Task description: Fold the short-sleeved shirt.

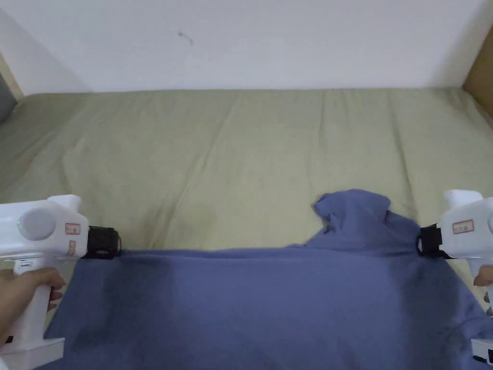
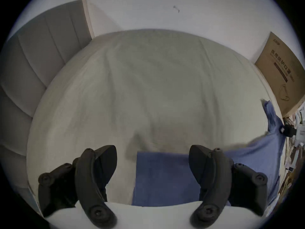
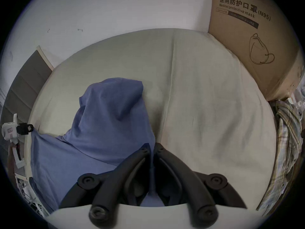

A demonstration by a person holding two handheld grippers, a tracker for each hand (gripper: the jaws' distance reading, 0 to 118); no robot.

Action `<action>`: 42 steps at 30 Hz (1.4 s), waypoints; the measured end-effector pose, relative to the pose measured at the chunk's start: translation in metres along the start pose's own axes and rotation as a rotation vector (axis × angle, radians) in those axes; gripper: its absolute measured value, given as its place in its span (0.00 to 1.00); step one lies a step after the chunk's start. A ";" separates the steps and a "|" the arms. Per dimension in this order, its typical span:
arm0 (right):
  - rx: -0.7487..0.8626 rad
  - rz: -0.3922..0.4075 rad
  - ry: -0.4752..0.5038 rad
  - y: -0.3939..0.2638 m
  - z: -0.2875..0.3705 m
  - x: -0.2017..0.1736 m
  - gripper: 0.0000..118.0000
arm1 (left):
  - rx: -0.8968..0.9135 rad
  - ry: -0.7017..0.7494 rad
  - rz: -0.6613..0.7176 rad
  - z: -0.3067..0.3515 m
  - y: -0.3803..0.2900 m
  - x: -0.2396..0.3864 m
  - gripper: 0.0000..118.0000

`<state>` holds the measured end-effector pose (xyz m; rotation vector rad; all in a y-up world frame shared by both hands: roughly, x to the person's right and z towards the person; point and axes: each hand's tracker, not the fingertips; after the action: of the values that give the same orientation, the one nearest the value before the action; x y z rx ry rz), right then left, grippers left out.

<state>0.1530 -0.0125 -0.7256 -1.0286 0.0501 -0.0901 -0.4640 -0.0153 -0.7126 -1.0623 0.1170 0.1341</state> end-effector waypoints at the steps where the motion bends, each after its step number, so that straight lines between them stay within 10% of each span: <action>1: -0.001 0.001 -0.002 0.001 0.001 0.001 0.04 | -0.022 0.003 0.020 -0.007 -0.003 0.000 0.79; 5: -0.001 -0.001 -0.008 0.001 0.004 0.000 0.04 | 0.023 0.050 -0.009 -0.003 -0.010 0.011 0.60; 8: 0.012 -0.037 0.009 0.002 0.016 0.001 0.04 | 0.071 0.068 -0.078 0.007 -0.014 0.025 0.01; 26: 0.178 0.011 0.005 -0.097 0.226 -0.015 0.04 | 0.256 -0.010 -0.148 0.216 -0.112 -0.017 0.01; 42: -0.058 -0.094 -0.018 -0.300 0.197 -0.006 0.06 | 0.055 0.023 -0.170 0.176 -0.275 -0.051 0.07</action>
<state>0.1483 0.0021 -0.3668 -1.0892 -0.0118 -0.1661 -0.4632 0.0040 -0.3833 -1.0142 0.0507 -0.0350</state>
